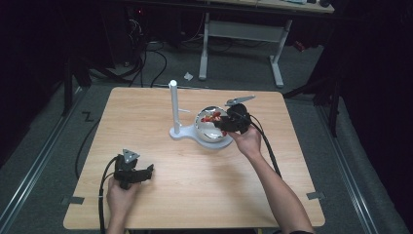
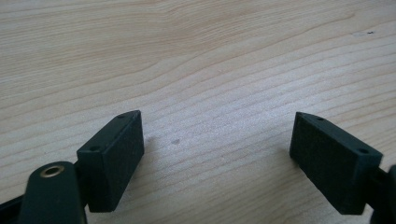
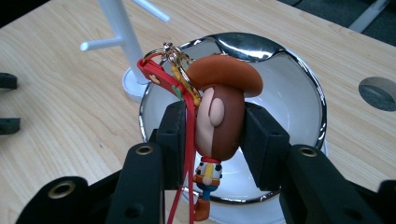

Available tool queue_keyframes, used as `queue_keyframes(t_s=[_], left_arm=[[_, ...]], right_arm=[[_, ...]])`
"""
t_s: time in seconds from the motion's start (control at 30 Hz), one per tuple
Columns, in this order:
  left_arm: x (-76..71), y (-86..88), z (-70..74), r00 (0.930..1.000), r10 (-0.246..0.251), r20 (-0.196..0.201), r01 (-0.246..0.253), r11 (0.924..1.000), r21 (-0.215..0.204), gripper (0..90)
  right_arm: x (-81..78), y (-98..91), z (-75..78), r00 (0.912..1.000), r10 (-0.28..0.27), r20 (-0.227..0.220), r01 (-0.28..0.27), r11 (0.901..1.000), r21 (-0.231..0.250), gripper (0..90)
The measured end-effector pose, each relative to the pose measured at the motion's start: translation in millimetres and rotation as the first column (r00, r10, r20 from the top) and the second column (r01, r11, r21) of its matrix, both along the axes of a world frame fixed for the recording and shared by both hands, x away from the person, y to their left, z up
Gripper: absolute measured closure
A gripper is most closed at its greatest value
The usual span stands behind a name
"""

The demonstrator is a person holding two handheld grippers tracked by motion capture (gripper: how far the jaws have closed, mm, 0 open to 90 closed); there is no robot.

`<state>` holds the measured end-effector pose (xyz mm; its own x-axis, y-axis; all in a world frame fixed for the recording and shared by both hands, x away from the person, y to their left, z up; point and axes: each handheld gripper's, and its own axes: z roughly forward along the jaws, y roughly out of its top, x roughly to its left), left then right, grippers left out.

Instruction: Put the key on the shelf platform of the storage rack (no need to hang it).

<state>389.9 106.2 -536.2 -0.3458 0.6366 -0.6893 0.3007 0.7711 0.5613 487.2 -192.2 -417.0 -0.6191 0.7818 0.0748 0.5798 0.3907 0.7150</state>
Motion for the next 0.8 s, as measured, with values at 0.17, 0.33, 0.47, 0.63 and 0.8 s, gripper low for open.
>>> queue_keyframes(t_s=[0.17,0.33,0.47,0.63,0.8], left_arm=[[0.0,0.0,0.0,1.0,0.0,0.0,0.0,1.0,0.001,18.0],[0.0,0.1,0.0,1.0,0.0,0.0,0.0,1.0,0.0,18.1],[0.0,0.1,0.0,1.0,0.001,0.0,-0.001,1.0,0.001,18.1],[0.0,0.1,0.0,1.0,0.001,0.0,-0.001,1.0,0.001,18.1],[0.1,0.4,-0.2,1.0,0.001,0.001,-0.001,1.0,0.004,18.1]], right_arm=[[8.4,3.7,-8.1,0.9999,-0.004,-0.014,0.004,0.9999,-0.012,62.6],[14.6,8.4,-15.0,0.9993,-0.014,-0.034,0.013,0.9997,-0.022,62.5],[17.8,10.3,-18.8,0.999,-0.019,-0.041,0.018,0.9996,-0.022,62.5],[26.5,14.2,-26.5,0.998,-0.037,-0.051,0.034,0.9977,-0.059,62.4],[31.9,17.5,-30.3,0.9973,-0.048,-0.055,0.044,0.9958,-0.08,62.0]])
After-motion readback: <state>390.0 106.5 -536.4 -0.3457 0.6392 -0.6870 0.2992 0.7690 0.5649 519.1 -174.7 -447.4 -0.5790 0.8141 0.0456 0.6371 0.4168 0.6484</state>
